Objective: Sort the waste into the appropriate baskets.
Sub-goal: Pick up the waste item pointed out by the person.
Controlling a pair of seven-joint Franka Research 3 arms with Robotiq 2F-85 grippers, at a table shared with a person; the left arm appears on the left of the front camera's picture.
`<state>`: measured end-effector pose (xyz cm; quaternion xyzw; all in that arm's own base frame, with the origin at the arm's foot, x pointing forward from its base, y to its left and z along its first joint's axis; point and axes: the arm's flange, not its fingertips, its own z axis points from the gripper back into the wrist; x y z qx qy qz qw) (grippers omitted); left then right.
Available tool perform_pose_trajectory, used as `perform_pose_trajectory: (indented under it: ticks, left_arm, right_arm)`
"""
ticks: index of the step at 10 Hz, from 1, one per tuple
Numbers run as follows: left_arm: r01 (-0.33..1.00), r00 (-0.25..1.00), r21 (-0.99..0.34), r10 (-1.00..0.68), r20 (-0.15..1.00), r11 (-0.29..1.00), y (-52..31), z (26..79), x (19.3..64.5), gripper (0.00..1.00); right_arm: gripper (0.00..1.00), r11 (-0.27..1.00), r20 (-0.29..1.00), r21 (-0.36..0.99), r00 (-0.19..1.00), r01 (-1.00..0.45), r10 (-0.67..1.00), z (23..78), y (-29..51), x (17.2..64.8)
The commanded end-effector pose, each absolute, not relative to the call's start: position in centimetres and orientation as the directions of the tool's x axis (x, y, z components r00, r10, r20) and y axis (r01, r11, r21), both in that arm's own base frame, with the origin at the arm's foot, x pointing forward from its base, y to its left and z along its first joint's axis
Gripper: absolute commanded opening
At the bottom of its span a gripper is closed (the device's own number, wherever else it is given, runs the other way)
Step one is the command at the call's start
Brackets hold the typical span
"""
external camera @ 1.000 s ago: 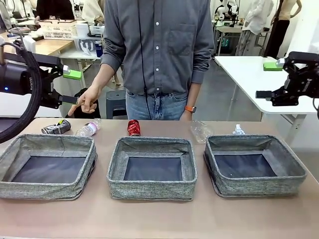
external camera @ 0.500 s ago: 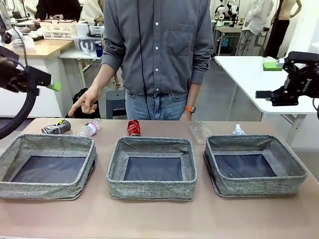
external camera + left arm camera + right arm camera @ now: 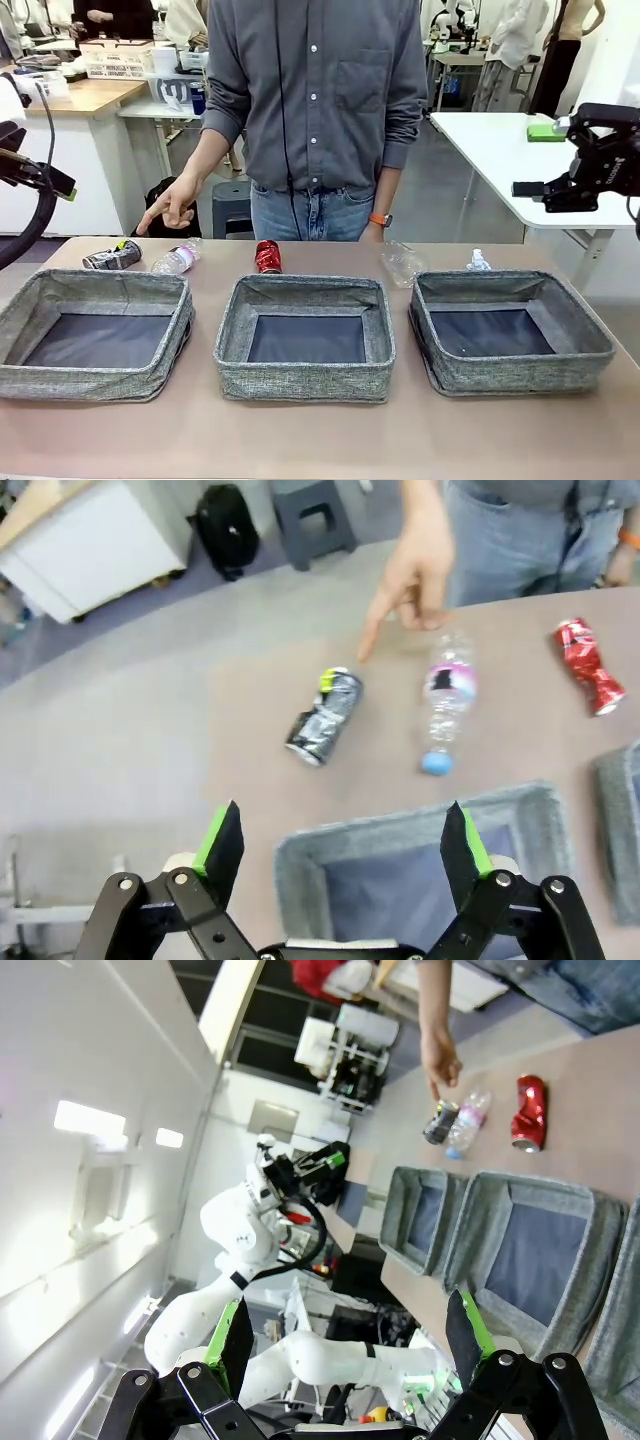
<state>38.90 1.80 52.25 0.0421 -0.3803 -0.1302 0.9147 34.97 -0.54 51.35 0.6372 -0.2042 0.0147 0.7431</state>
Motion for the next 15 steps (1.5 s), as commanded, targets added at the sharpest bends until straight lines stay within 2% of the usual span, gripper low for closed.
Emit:
perform_pose_trajectory:
  ticks: [1,2,3,4,6,8,12,15]
  left_arm:
    - [0.266,0.665,0.063,-0.230,0.710,0.962,1.4,52.5,38.2,1.00]
    - [0.266,0.665,0.063,-0.230,0.710,0.962,1.4,52.5,38.2,1.00]
    - [0.227,0.674,0.123,-0.247,0.696,0.966,1.0,52.2,38.8,1.00]
    - [0.384,0.737,0.057,-0.343,0.582,0.922,1.5,51.7,40.7,1.00]
    - [0.442,0.774,-0.009,-0.377,0.508,0.897,1.6,50.5,46.6,1.00]
    - [0.421,0.822,-0.033,-0.366,0.436,0.906,2.2,48.1,51.5,1.00]
    - [0.367,0.913,-0.145,-0.326,0.243,0.919,4.8,41.0,57.1,1.00]
    - [0.327,0.929,-0.124,-0.294,0.226,0.937,5.6,35.9,59.1,1.00]
  right_arm:
    - [1.00,0.169,0.313,0.946,0.916,-0.277,-0.249,51.8,-0.3,35.2]
    - [1.00,0.169,0.313,0.946,0.916,-0.277,-0.249,51.8,-0.3,35.2]
    - [1.00,0.169,0.313,0.946,0.916,-0.277,-0.249,51.8,-0.3,35.2]
    - [1.00,0.169,0.313,0.946,0.916,-0.277,-0.249,51.8,-0.3,35.2]
    - [1.00,0.169,0.313,0.946,0.916,-0.277,-0.249,51.8,-0.3,35.2]
    - [1.00,0.169,0.313,0.946,0.916,-0.277,-0.249,51.8,-0.3,35.2]
    - [1.00,0.169,0.313,0.946,0.916,-0.277,-0.249,51.8,-0.3,35.2]
    - [1.00,0.169,0.313,0.946,0.916,-0.277,-0.249,51.8,-0.3,35.2]
